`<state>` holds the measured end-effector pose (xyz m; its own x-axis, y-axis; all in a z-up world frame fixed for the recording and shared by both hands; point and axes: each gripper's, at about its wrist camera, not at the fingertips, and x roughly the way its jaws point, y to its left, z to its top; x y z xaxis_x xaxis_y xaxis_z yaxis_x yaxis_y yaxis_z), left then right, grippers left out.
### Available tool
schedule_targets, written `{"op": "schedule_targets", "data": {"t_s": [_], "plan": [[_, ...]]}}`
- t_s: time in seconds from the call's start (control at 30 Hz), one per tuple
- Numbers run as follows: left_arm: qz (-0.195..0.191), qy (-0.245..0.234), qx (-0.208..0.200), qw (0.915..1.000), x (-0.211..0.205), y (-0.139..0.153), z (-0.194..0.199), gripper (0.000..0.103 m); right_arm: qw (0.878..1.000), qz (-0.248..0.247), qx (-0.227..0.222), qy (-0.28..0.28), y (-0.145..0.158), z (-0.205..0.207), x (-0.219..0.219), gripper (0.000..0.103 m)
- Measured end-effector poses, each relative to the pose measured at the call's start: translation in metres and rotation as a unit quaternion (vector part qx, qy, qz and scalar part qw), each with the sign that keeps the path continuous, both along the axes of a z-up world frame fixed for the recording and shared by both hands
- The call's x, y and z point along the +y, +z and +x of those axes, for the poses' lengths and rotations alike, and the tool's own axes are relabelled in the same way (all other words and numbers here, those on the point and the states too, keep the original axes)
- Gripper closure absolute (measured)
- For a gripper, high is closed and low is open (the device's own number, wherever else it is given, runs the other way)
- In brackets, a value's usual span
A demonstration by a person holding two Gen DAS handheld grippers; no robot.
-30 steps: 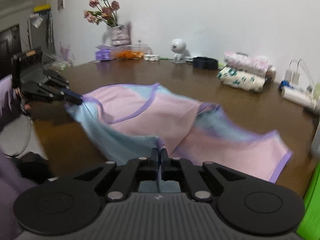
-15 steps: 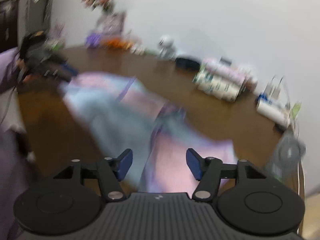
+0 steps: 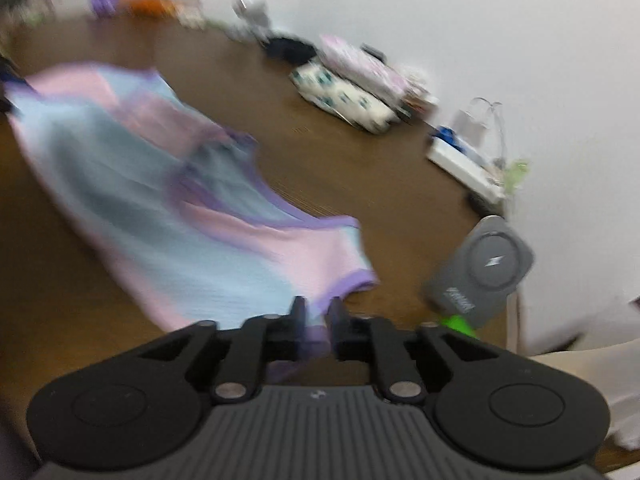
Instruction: Fold clothes
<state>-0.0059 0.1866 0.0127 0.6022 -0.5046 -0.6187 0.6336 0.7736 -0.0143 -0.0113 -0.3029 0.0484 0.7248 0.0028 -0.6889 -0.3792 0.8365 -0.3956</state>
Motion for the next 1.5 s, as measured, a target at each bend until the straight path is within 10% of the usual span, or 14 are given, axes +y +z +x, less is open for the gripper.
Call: {"op": "schedule_targets", "data": {"t_s": [0.07, 0.37, 0.43, 0.47, 0.87, 1.27, 1.5], "plan": [[0.001, 0.004, 0.007, 1.0, 0.003, 0.001, -0.003, 0.052, 0.999, -0.008, -0.039, 0.005, 0.006, -0.008, 0.007, 0.052], [-0.024, -0.023, 0.043, 0.9985, 0.009, 0.006, 0.011, 0.053, 0.982, 0.163, -0.059, 0.072, 0.006, -0.041, 0.041, 0.052], [-0.035, -0.023, 0.051, 0.9978, 0.011, 0.007, 0.015, 0.076, 0.983, 0.174, -0.043, 0.043, -0.007, -0.036, 0.037, 0.053], [-0.027, -0.024, 0.052, 0.998, 0.01, 0.007, 0.015, 0.103, 0.983, 0.18, -0.035, 0.026, -0.014, -0.032, 0.034, 0.056], [-0.021, -0.015, 0.028, 0.9993, 0.025, 0.007, -0.021, 0.102, 0.972, 0.231, 0.001, -0.037, -0.044, -0.037, 0.01, 0.064], [-0.041, 0.034, -0.013, 0.9985, -0.003, 0.029, -0.005, 0.048, 0.964, 0.263, -0.033, 0.007, -0.023, -0.032, 0.063, 0.054], [-0.025, 0.065, 0.002, 0.9976, -0.042, 0.001, 0.007, 0.053, 0.971, 0.238, -0.01, -0.03, -0.036, -0.003, 0.087, 0.07]]}}
